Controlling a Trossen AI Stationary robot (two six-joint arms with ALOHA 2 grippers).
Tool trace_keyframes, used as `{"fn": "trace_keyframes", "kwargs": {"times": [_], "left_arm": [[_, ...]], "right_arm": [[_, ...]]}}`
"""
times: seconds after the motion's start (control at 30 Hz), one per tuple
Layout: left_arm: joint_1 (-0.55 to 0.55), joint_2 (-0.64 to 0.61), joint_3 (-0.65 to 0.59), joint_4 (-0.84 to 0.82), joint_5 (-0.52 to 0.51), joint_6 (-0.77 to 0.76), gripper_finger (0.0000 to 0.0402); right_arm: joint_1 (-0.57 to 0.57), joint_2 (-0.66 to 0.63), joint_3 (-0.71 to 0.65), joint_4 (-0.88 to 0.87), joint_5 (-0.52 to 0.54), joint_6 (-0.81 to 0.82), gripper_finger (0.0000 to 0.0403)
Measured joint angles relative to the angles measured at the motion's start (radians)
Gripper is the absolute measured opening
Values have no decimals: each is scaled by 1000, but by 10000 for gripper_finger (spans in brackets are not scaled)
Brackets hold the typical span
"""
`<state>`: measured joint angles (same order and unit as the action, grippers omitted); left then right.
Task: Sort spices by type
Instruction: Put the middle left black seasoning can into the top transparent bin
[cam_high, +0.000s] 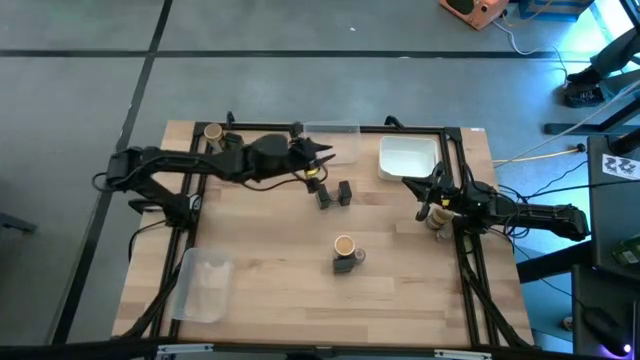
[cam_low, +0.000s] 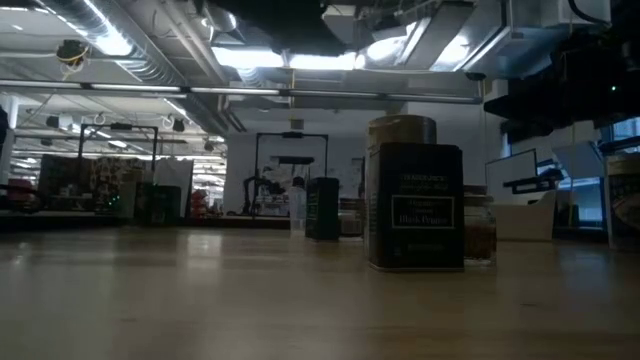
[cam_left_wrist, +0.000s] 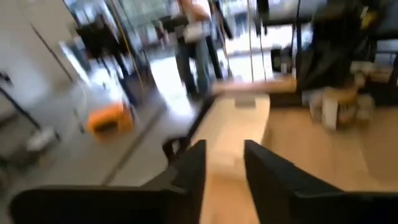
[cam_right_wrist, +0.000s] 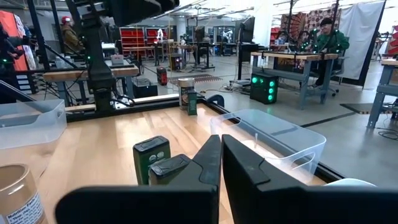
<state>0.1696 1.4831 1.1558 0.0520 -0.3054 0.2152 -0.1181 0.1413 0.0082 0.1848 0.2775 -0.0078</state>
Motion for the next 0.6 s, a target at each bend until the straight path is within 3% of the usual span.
{"fn": "trace_keyframes", "kwargs": {"times": [0.13, 0.23, 0.43, 0.6], "left_arm": [[45, 63, 185, -334, 54, -65, 177], [66, 109, 294, -494, 93, -96, 220], [67, 168, 393, -640, 132, -48, 282], [51, 185, 396, -695, 135, 93, 295]], "right_arm": [[0, 0, 6, -2, 0, 0, 17], [0, 0, 6, -4, 0, 0, 17], [0, 0, 7, -41, 0, -1, 17], [0, 0, 8, -49, 1, -1, 17]]}}
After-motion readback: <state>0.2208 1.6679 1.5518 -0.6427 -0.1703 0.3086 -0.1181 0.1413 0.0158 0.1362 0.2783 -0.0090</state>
